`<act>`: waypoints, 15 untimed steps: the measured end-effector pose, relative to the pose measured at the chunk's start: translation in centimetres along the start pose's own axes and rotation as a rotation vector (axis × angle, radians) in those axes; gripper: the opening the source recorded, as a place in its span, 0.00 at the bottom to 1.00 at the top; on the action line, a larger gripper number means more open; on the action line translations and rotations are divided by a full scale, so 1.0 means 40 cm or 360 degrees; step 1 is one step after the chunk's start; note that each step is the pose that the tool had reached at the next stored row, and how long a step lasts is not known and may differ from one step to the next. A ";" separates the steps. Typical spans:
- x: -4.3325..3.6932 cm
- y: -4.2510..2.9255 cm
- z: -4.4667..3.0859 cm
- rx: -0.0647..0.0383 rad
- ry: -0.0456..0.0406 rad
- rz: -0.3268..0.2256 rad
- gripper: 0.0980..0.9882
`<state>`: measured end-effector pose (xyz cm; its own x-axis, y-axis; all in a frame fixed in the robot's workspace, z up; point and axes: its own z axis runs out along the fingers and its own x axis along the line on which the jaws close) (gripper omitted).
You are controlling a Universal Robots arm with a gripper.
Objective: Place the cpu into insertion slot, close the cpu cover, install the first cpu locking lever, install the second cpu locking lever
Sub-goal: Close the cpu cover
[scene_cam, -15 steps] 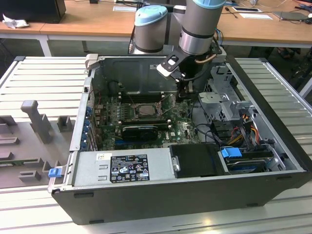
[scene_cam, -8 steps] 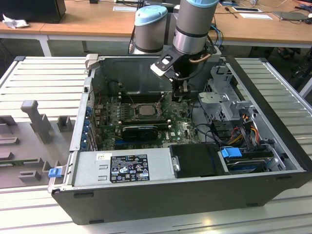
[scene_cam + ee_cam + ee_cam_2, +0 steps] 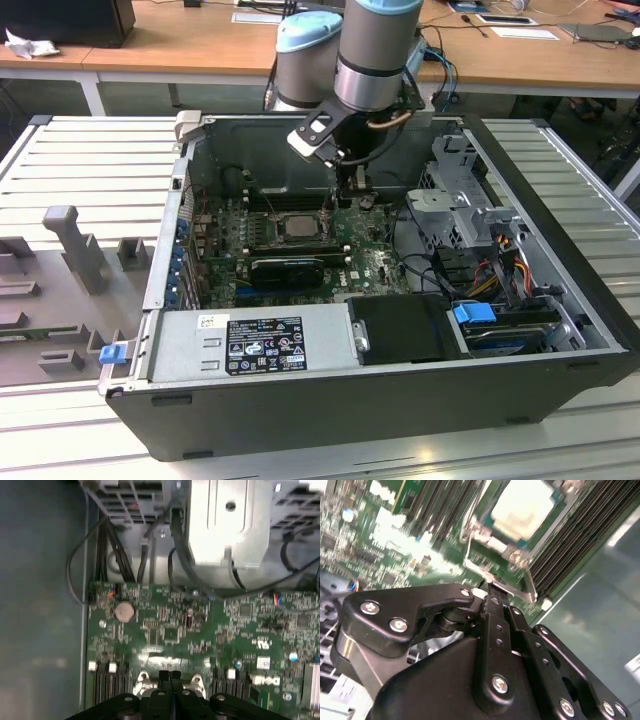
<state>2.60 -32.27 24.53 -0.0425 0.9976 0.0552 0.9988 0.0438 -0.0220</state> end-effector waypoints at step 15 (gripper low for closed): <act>0.002 -0.102 0.051 0.0001 0.0001 -0.0018 0.01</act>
<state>-1.53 -32.26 22.60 -0.0541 0.9970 0.0562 0.9982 0.0554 -0.0217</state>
